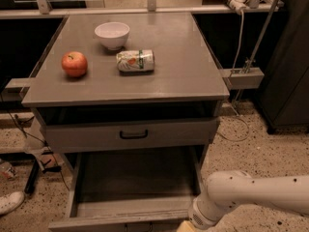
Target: Open middle drawer
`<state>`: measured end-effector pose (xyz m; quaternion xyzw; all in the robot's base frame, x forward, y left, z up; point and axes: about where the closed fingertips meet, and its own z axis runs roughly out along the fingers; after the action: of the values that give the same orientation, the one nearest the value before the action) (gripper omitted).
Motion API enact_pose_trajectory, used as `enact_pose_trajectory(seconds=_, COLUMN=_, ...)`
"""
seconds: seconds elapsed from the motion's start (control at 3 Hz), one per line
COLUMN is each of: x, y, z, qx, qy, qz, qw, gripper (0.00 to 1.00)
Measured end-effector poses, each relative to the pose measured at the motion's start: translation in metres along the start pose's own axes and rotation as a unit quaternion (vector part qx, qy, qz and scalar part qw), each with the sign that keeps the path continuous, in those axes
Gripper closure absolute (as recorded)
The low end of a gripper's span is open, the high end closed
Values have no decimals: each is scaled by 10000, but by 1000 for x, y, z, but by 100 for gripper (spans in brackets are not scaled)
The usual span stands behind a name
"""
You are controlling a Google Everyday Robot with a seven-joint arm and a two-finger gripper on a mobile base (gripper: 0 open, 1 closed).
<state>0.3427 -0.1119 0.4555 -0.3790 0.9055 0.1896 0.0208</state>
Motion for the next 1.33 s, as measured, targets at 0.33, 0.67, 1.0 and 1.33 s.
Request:
enact_pose_trajectory(seconds=0.33, x=-1, y=0, z=0, qx=0, qy=9, qz=2, qw=10000, gripper=0)
enact_pose_trajectory(seconds=0.67, x=-30, y=-7, z=14, qx=-33, qy=-1, qz=-221, qw=9998, gripper=0)
enact_pose_trajectory(seconds=1.0, x=-28, y=-16, z=34, qx=-82, qy=252, qz=-246, qw=9993, gripper=0)
enact_pose_trajectory(seconds=1.33, x=-1, y=-18, z=36, qx=-71, qy=501, qz=-201, qw=9985, gripper=0)
